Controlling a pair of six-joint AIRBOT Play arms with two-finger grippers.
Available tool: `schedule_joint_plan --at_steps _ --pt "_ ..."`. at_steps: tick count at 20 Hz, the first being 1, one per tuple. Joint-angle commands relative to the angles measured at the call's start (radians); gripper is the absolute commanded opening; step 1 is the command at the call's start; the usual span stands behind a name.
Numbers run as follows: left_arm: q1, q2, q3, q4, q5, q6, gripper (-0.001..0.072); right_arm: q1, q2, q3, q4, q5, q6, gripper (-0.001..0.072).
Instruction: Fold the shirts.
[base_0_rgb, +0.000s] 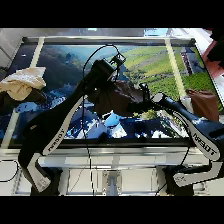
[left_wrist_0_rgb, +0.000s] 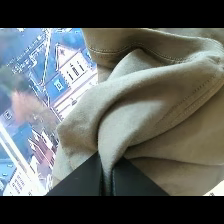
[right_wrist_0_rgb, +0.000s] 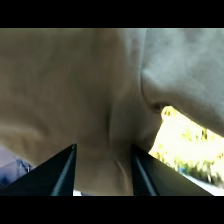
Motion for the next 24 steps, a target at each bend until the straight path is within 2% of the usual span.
schedule_joint_plan --at_steps 1,5,10,14,20,22,24 --pt "0.002 0.001 0.000 0.000 0.000 0.002 0.0015 0.004 -0.010 0.000 0.008 -0.017 -0.002 0.0391" --pt "0.008 0.001 0.000 0.000 0.000 0.002 0.0014 -0.007 0.014 0.020 -0.056 0.018 -0.001 0.0391" --pt "0.008 0.001 0.000 0.000 0.000 0.002 0.0015 -0.063 0.050 0.091 -0.062 0.092 0.004 0.0391" --pt "0.008 0.001 0.000 0.000 0.000 0.002 0.0015 -0.066 0.037 0.082 -0.161 0.098 0.078 0.0391" --pt "0.008 0.001 0.000 0.000 0.001 0.002 0.0015 -0.043 -0.007 0.047 -0.088 0.095 0.074 0.0391" --pt "0.008 0.001 0.000 0.000 0.008 0.002 0.0014 -0.018 -0.007 0.047 -0.061 0.087 0.026 0.0390" --pt "0.008 0.001 0.000 0.000 0.012 0.002 0.0014 0.012 -0.010 0.047 -0.059 0.055 0.021 0.0379"
